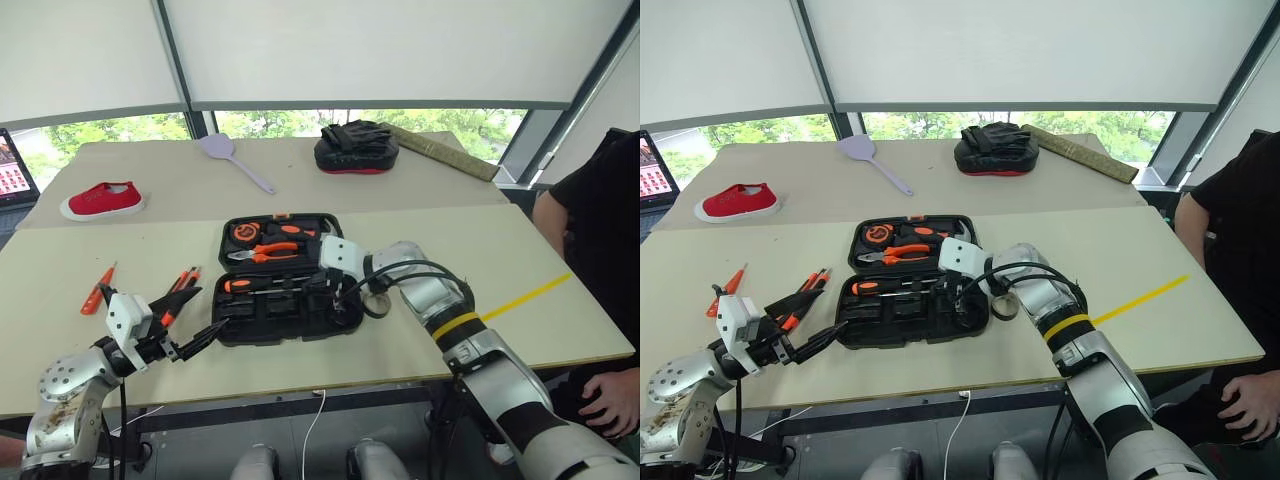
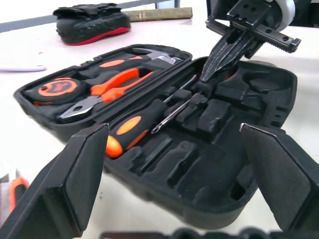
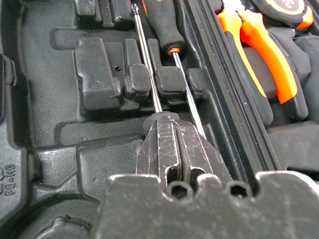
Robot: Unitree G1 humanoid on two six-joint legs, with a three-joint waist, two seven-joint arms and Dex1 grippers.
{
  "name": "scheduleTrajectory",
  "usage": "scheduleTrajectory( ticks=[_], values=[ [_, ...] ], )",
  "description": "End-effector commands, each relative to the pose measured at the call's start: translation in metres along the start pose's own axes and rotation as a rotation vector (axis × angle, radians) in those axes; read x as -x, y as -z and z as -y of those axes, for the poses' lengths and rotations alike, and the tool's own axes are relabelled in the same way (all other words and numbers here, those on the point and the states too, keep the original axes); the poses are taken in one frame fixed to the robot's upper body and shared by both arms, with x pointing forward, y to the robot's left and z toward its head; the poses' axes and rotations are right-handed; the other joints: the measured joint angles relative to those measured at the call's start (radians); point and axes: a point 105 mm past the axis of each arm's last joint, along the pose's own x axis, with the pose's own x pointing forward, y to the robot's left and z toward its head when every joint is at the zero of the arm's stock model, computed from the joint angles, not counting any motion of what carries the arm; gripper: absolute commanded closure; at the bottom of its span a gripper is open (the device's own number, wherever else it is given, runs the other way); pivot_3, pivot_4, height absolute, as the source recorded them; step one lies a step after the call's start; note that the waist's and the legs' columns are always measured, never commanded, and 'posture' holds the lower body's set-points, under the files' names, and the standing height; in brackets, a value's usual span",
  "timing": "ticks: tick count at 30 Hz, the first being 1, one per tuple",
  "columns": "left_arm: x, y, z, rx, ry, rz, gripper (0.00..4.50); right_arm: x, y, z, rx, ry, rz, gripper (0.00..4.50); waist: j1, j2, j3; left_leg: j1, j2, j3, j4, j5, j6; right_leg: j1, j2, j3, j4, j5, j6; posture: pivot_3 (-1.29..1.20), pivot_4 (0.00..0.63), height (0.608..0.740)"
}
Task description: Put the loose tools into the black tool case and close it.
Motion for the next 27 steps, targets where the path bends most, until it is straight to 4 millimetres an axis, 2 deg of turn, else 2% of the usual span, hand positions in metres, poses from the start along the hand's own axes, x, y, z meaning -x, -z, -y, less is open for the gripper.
scheduleTrajectory(
  ticks=[1, 2, 5, 10, 11, 16, 19, 22, 25, 27],
  values=[
    [0.009, -0.007, -0.005, -0.034, -0.029, 0.015, 0.00, 0.021, -0.005, 0.007, -0.009, 0.062, 0.110, 4.44, 0.005, 0.000, 0.000, 0.000, 0.001, 0.000, -0.001, 0.000, 0.000, 0.000, 0.001, 0.000, 0.000, 0.000, -0.001, 0.00, 0.150, 0.740],
    [0.012, -0.006, -0.007, -0.030, -0.042, 0.014, 0.00, 0.030, -0.010, 0.010, -0.012, 0.089, 0.163, 4.44, 0.008, 0.000, 0.000, -0.001, 0.001, 0.000, -0.001, 0.001, 0.000, -0.001, 0.002, 0.001, 0.000, -0.001, -0.002, 0.00, 0.150, 0.740],
    [0.026, -0.007, -0.014, -0.010, -0.099, 0.014, 0.00, 0.057, -0.018, 0.005, -0.018, 0.099, 0.269, 3.73, 0.019, 0.000, 0.001, -0.004, 0.001, 0.000, -0.002, 0.001, 0.000, -0.003, 0.003, 0.002, -0.001, 0.001, -0.007, 0.00, 0.150, 0.740],
    [0.068, -0.003, -0.031, -0.028, -0.261, -0.043, 0.00, 0.102, -0.024, -0.015, 0.010, 0.149, 0.463, 2.02, 0.028, 0.000, 0.001, -0.007, 0.001, 0.000, -0.002, -0.003, -0.006, -0.004, 0.003, 0.003, -0.006, -0.001, -0.004, 0.00, 0.150, 0.740],
    [0.079, -0.002, -0.034, -0.030, -0.297, -0.059, 0.00, 0.110, -0.023, -0.020, 0.000, 0.160, 0.490, 1.75, 0.028, 0.000, 0.001, -0.007, 0.001, 0.000, -0.002, -0.003, -0.006, -0.004, 0.003, 0.003, -0.006, -0.001, -0.003, 0.00, 0.150, 0.740],
    [0.165, 0.009, -0.056, 0.010, -0.620, -0.189, 0.00, 0.145, -0.005, -0.060, -0.014, 0.157, 0.559, 0.04, 0.034, -0.002, 0.001, -0.006, 0.001, 0.001, -0.002, -0.004, -0.007, -0.003, 0.003, 0.003, -0.007, -0.004, -0.001, 0.00, 0.150, 0.740],
    [0.196, 0.016, -0.057, 0.049, -0.744, -0.242, 0.00, 0.156, 0.002, -0.067, -0.064, 0.196, 0.589, 0.04, 0.035, -0.002, 0.002, -0.003, 0.002, 0.002, -0.002, -0.005, -0.008, -0.001, 0.002, 0.004, -0.007, -0.009, 0.003, 0.00, 0.150, 0.740],
    [0.222, 0.021, -0.055, 0.094, -0.862, -0.278, 0.00, 0.164, 0.013, -0.072, -0.108, 0.248, 0.591, 0.04, 0.036, -0.003, 0.002, -0.001, 0.002, 0.002, -0.002, -0.010, -0.017, -0.001, 0.001, 0.004, -0.006, -0.011, -0.004, 0.00, 0.150, 0.740],
    [0.223, 0.018, -0.058, 0.132, -0.898, -0.256, 0.00, 0.167, 0.015, -0.076, -0.118, 0.271, 0.590, 0.04, 0.040, -0.006, 0.001, 0.002, 0.002, 0.002, -0.002, -0.011, -0.019, -0.002, -0.003, 0.000, -0.006, -0.011, -0.004, 0.00, 0.150, 0.740],
    [0.209, 0.012, -0.068, 0.180, -0.881, -0.234, 0.00, 0.166, 0.004, -0.076, -0.096, 0.278, 0.619, 0.04, 0.043, -0.006, 0.001, 0.002, 0.001, 0.002, -0.003, -0.011, -0.019, -0.002, -0.010, -0.005, -0.006, -0.011, -0.005, 0.00, 0.150, 0.740]
  ],
)
